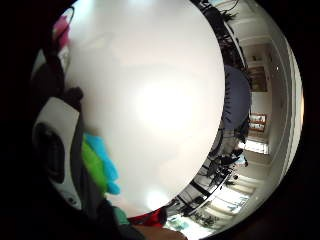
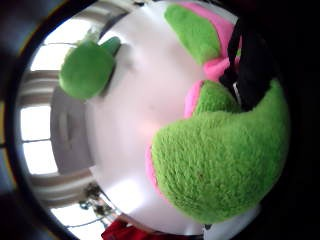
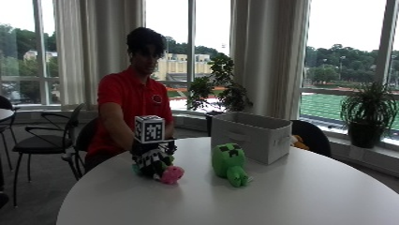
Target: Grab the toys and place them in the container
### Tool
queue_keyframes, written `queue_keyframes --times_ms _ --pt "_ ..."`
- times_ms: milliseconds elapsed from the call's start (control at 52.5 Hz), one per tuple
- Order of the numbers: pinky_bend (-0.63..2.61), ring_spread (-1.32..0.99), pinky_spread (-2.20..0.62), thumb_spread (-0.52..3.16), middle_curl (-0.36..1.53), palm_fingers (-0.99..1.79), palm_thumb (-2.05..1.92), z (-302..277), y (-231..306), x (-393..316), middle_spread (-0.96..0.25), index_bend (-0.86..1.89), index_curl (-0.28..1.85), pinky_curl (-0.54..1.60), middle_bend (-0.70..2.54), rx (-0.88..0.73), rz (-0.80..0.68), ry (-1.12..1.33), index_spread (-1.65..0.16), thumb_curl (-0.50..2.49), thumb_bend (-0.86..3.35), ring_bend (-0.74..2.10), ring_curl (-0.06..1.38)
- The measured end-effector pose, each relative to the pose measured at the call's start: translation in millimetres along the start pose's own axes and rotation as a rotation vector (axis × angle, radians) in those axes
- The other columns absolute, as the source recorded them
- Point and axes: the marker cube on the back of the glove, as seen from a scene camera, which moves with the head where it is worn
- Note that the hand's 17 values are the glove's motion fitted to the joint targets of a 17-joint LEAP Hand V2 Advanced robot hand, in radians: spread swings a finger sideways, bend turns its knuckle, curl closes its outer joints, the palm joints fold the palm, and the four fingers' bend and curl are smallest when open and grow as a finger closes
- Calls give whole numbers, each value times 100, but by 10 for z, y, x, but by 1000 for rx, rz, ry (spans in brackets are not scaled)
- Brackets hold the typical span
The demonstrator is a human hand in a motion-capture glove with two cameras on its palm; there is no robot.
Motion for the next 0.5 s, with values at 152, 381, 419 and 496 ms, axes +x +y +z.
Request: queue_keyframes --times_ms 152,381,419,496 --pt "116 -43 -40 85 23 114 69 -162 -28 -25 -35 65 52 36 52 107 -12 28 -43 62 23 111 59" --pt "114 -43 -42 57 36 115 72 -1097 -49 -203 -41 79 70 41 79 179 -11 -84 -43 75 22 120 63" --pt "114 -43 -42 53 38 115 72 -1346 -70 -288 -41 81 73 41 82 206 -24 -90 -43 77 22 121 63" --pt "114 -43 -42 46 41 112 71 -1813 -90 -564 -41 83 79 43 86 241 15 -100 -42 80 21 123 64"
